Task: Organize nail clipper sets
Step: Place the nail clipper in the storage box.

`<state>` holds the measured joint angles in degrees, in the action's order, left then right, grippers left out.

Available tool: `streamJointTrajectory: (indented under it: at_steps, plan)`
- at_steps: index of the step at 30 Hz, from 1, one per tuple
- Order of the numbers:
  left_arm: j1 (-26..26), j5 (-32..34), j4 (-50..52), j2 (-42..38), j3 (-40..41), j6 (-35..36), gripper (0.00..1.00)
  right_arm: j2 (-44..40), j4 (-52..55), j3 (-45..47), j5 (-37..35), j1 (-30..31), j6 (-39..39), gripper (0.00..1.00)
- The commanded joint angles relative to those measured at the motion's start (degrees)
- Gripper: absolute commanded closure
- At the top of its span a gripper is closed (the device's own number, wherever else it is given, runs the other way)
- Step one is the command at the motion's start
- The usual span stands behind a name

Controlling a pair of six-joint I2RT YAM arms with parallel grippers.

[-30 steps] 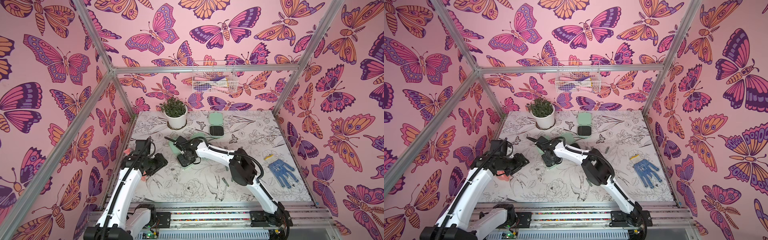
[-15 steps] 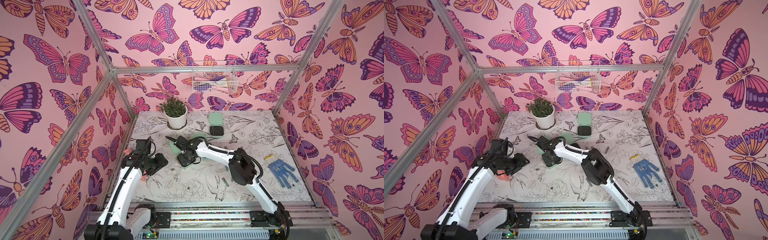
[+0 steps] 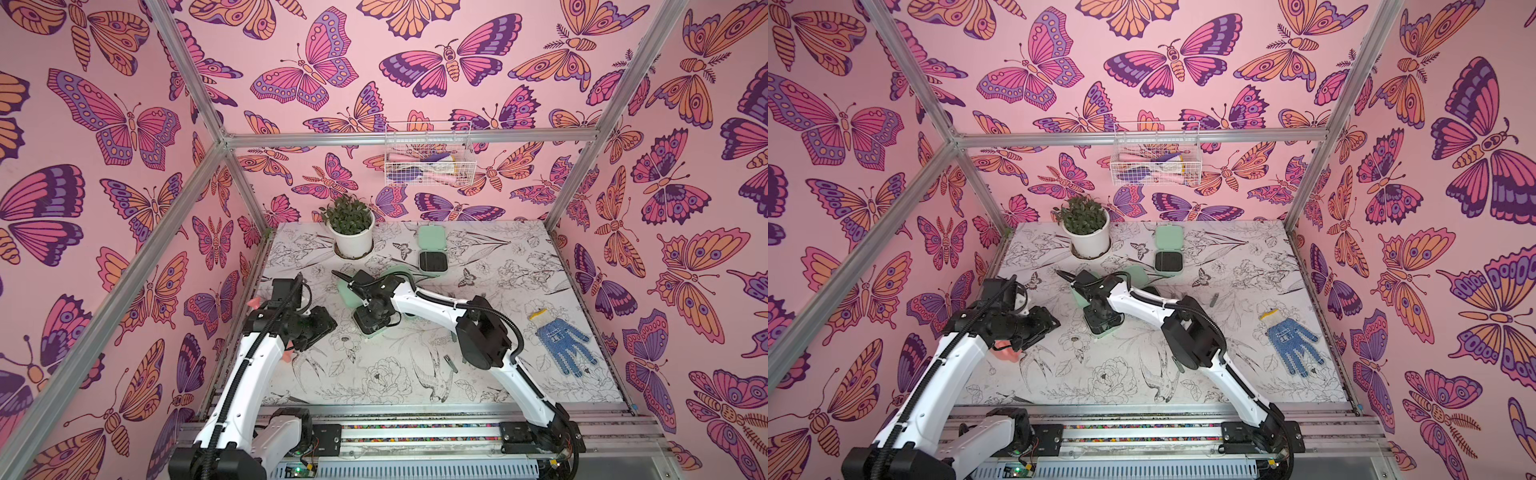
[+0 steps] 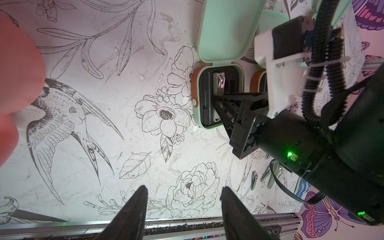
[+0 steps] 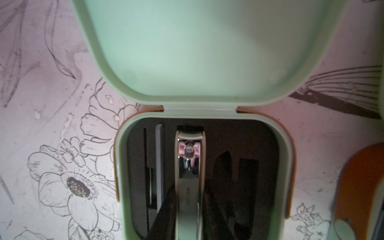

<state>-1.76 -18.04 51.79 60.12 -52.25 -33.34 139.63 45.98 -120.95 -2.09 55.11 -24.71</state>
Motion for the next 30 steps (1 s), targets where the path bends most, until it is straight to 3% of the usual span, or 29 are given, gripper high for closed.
streamJointTrajectory:
  at_steps: [1, 30]
  plan:
    - [0.4, -0.7, -0.6, 0.4, -0.5, 1.0, 0.41, 3.0, 3.0, -0.4, 1.1, 0.0, -1.1, 0.96]
    - [0.4, -1.8, -1.4, 0.9, -0.1, 1.2, 0.41, 8.6, 7.3, -2.1, -1.3, 0.0, -2.0, 0.97]
